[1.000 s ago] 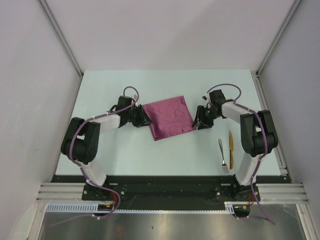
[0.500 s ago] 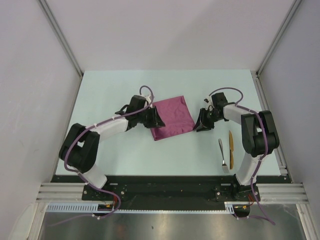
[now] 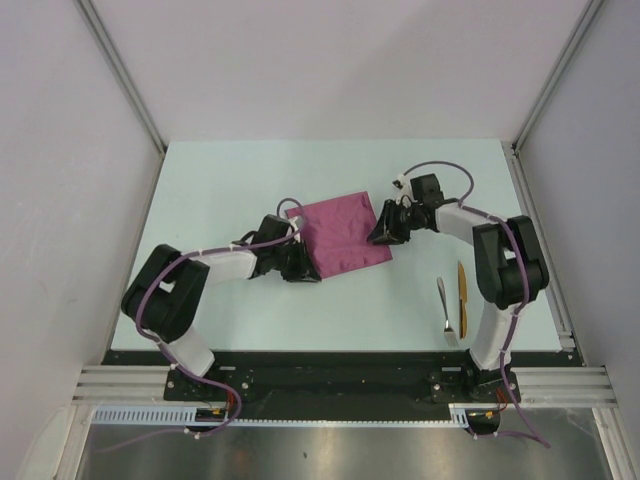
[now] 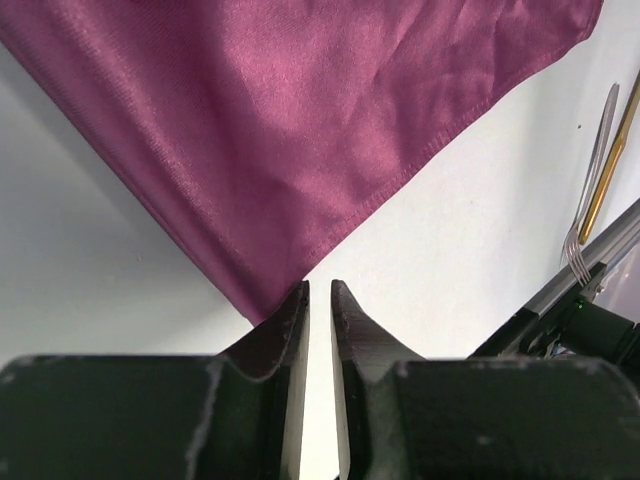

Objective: Fold the napkin into a case and place the utensils inside
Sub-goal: Smooth out the square-folded napkin at the center of the board.

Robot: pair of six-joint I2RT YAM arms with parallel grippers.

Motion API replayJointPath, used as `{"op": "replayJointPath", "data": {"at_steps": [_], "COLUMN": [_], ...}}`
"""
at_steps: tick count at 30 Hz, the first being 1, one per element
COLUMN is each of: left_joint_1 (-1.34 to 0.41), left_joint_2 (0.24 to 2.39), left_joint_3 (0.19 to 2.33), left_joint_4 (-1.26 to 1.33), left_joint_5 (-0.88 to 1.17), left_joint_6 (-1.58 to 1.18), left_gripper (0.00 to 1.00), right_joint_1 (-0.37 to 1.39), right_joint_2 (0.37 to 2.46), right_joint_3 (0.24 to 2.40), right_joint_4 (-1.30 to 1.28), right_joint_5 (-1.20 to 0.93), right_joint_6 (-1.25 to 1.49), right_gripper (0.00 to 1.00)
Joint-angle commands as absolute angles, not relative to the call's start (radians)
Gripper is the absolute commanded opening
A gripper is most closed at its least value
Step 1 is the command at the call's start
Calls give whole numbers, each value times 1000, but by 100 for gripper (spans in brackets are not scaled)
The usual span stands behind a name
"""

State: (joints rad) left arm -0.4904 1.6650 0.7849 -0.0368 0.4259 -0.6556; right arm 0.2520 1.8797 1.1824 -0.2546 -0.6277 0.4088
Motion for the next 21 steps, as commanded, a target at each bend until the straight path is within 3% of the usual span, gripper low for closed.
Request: {"op": "replayJointPath", "data": {"at_steps": [1, 10, 15, 21], "left_joint_1": [-482, -479, -460, -379], "left_joint_2": [1674, 1643, 1580, 1580], "left_joint_3": [758, 709, 758, 844], "left_joint_4": [35, 20, 9, 110], "left_joint_5": [433, 440, 538, 649], "left_joint_6": [-667, -653, -683, -801], "left_gripper": [17, 14, 22, 27], "right_joint_1": [218, 153, 189, 219], "right_joint_2": [1977, 2003, 1947, 1942], "right_joint_3": [1177, 1186, 1232, 1290], "right_joint_4": [-153, -182, -230, -68], "right_joint_5": [-718, -655, -644, -701], "right_joint_6": [445, 364, 367, 503], "right_gripper": [22, 20, 22, 38]}}
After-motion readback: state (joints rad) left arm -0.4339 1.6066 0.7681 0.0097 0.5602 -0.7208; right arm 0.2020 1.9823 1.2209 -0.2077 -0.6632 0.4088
